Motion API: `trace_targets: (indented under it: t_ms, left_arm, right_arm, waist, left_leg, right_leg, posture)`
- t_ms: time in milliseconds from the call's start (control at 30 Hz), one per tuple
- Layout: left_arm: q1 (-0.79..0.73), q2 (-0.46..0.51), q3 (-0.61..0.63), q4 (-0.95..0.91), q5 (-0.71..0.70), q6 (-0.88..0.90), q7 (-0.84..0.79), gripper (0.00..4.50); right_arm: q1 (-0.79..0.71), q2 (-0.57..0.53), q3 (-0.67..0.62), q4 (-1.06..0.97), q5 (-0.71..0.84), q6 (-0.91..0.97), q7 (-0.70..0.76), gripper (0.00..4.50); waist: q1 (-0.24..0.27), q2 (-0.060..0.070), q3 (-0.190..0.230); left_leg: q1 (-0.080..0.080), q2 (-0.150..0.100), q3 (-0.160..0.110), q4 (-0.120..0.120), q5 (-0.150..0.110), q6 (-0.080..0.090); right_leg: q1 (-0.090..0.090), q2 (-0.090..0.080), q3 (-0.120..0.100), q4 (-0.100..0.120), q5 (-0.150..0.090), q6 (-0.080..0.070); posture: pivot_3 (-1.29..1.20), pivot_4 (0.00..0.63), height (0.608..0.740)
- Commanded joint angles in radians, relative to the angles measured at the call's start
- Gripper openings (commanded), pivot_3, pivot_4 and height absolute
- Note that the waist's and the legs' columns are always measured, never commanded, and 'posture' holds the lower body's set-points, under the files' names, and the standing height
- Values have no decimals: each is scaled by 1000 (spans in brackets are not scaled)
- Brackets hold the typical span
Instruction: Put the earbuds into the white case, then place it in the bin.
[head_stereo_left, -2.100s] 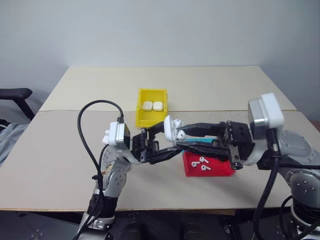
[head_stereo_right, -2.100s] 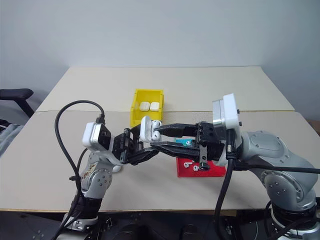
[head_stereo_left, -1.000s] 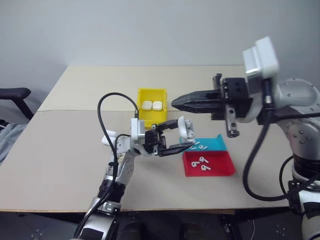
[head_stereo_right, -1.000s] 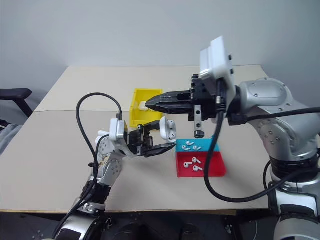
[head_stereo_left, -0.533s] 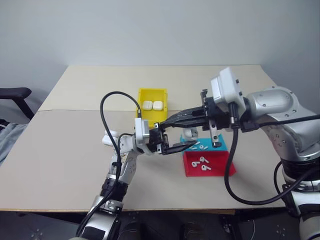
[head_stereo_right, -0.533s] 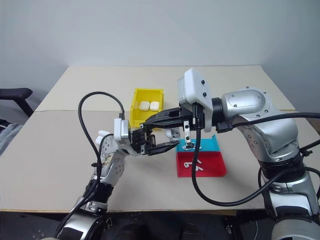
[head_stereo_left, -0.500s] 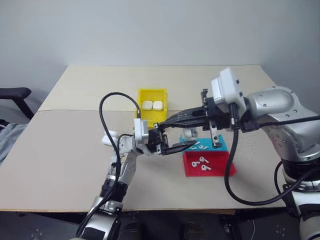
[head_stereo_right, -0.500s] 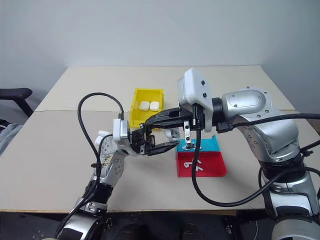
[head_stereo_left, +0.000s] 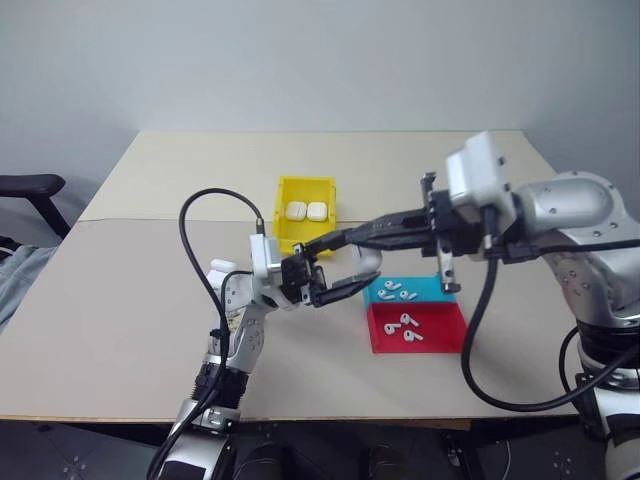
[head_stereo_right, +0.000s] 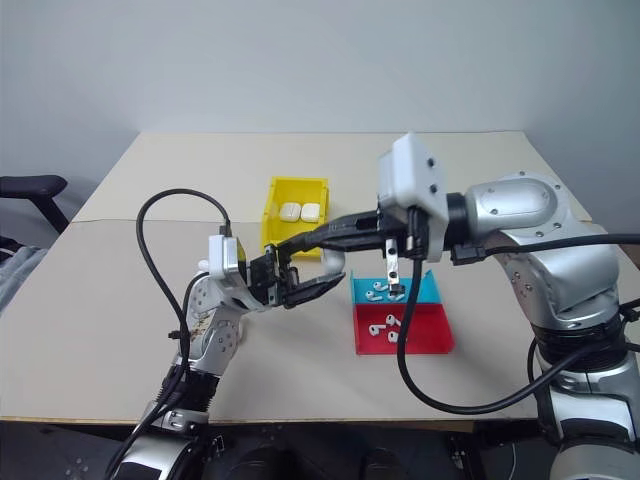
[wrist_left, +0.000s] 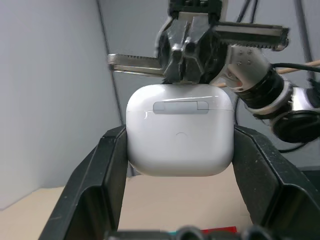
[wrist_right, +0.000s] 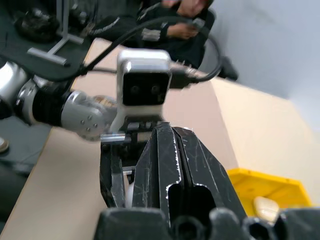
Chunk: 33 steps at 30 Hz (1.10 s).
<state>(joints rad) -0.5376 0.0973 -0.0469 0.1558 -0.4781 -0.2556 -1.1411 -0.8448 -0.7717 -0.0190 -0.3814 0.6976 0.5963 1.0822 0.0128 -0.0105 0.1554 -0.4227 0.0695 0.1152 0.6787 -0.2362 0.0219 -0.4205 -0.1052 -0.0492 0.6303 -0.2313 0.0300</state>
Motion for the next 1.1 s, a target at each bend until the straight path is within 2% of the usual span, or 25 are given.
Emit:
trace_targets:
  t_ms: [33,133,233,467,533,600,767,900,1033,1100]
  left_arm:
    - [-44,47,0,-68,258,98,303,2787]
    - [-98,38,21,-14,401,50,513,2787]
    - [-163,7,39,21,499,137,734,2787]
    - [-314,0,35,246,639,331,1014,2787]
    - [-343,5,35,311,635,327,1028,2787]
    - [-359,6,36,379,609,246,1006,2787]
    - [-431,-2,24,524,601,187,999,4401]
    - [-438,-4,20,512,585,195,971,4482]
    - [-440,19,38,349,480,486,824,4482]
    - [-395,32,70,214,405,555,777,4482]
  right_arm:
    - [13,5,-115,-33,49,20,-97,35]
    - [100,-1,-177,-67,66,44,-168,35]
    - [223,-3,-217,-113,68,43,-207,35]
    - [333,-11,-243,-157,87,115,-345,35]
    - [347,-17,-241,-165,84,115,-351,35]
    - [359,-23,-241,-170,82,114,-356,35]
    - [369,-33,-237,-171,76,129,-390,0]
    - [383,-38,-241,-187,80,139,-408,0]
    - [431,-71,-252,-205,59,126,-402,0]
    - [477,-100,-264,-207,20,90,-382,0]
  waist:
    - [0,0,0]
    - [6,0,0]
    - [13,0,0]
    - [5,0,0]
    - [3,-1,0]
    - [1,-1,0]
    - [3,-2,1]
    - [2,-1,1]
    - [0,-2,1]
    - [-1,-1,1]
  left_leg:
    - [0,0,0,0,0,0]
    - [0,0,-1,0,0,0]
    - [-1,-1,-1,0,0,0]
    - [0,-1,0,-1,0,0]
    - [0,-1,-1,-1,0,0]
    - [0,-1,-1,-1,0,0]
    - [-1,-1,0,-1,0,0]
    - [-1,-1,0,-1,0,0]
    - [-1,-1,0,-1,0,0]
    - [-1,-1,0,-1,0,0]
  right_leg:
    - [0,0,0,0,0,0]
    - [1,0,-1,0,0,0]
    - [1,-1,-1,-1,0,1]
    - [0,-1,-1,0,0,1]
    - [0,-1,-1,0,0,1]
    - [0,-1,-1,0,0,1]
    - [0,-1,-1,-1,0,1]
    - [0,-1,-1,-1,0,1]
    - [-1,-1,-1,-1,0,1]
    - [-1,-1,-1,-1,0,1]
  posture:
    - [0,150,740]
    - [0,150,740]
    - [0,150,740]
    - [0,150,740]
    - [0,150,740]
    - [0,150,740]
    - [0,150,740]
    - [0,150,740]
    - [0,150,740]
    - [0,150,740]
